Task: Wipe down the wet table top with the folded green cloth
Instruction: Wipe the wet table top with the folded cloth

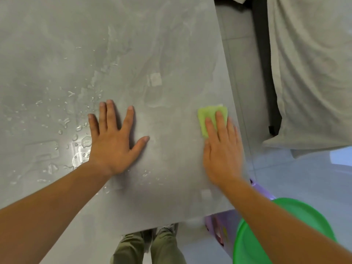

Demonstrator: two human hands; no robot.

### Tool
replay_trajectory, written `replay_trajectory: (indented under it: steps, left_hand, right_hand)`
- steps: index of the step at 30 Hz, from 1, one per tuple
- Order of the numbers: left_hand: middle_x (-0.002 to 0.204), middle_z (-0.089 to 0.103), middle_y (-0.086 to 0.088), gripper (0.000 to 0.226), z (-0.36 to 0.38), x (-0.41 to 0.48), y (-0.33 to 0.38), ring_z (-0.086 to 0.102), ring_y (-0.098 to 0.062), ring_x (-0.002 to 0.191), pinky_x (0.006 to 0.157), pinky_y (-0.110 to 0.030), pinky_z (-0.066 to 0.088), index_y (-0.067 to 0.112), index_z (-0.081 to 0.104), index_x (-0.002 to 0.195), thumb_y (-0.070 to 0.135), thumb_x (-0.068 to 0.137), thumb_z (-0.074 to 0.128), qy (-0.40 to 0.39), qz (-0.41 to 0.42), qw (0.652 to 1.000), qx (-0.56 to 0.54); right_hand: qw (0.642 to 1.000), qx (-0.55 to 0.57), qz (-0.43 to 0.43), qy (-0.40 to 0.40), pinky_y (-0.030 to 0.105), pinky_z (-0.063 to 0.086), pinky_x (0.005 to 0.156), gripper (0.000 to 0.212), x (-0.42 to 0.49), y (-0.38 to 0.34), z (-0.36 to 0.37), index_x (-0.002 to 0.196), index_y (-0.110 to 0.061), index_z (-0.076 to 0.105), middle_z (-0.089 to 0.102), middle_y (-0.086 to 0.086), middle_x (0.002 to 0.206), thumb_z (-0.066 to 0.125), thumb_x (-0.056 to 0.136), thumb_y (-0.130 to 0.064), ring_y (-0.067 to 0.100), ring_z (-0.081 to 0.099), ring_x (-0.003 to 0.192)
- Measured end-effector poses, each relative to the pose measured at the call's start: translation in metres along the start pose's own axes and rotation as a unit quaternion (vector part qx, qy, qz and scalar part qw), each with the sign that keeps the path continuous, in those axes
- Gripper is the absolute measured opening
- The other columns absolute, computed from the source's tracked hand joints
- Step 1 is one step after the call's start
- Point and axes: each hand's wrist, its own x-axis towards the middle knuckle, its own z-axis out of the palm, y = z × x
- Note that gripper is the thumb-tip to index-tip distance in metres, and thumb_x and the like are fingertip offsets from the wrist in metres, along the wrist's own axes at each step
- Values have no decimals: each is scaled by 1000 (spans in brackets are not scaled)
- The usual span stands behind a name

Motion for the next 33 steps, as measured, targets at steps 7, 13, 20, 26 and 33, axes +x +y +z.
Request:
replay_trajectory:
  steps: [7, 13, 20, 26, 33]
  left_hand:
    - [163, -16, -23, 88, -1, 0, 1, -25, -33, 150, 120, -59, -8, 29, -2, 159, 78, 89, 19, -1, -6, 1000, 13]
    - [164, -17, -22, 89, -5, 0, 0, -25, -32, 150, 120, -58, -9, 30, -3, 159, 80, 88, 18, -21, -11, 1000, 14]
    - [166, -11, -17, 73, 0, -29, -6, -20, -28, 152, 121, -54, -10, 20, 7, 159, 60, 100, 23, 14, -7, 998, -52]
    - [168, -8, -6, 66, 8, -60, -25, -19, -18, 152, 122, -47, -14, 23, 10, 160, 51, 100, 13, -6, 1, 995, -98]
    - [167, -10, -3, 66, 5, -60, -36, -19, -18, 152, 122, -45, -14, 24, 10, 160, 44, 97, 11, -13, 35, 992, -118]
  right_hand:
    - [1000, 9, 0, -5, 49, 10, 124, 59, 38, 19, -6, 157, -25, 20, 11, 5, 167, 32, 99, -26, 33, 10, 152]
    - [999, 17, 34, 16, 48, 10, 124, 60, 1, 14, 0, 158, -22, 16, 5, 6, 167, 37, 102, -21, 34, 6, 153]
    - [989, -5, -149, -16, 58, 20, 118, 62, -46, -24, 15, 153, -19, 34, 22, 9, 164, 48, 92, -20, 40, 17, 150]
    - [999, -1, -27, 36, 54, 13, 122, 65, 46, -94, 19, 156, -21, 22, 15, 9, 166, 43, 95, -23, 42, 13, 150]
    - [941, -39, -334, -49, 53, 14, 122, 64, -31, -92, 27, 155, -22, 29, 19, 6, 165, 44, 93, -25, 36, 14, 152]
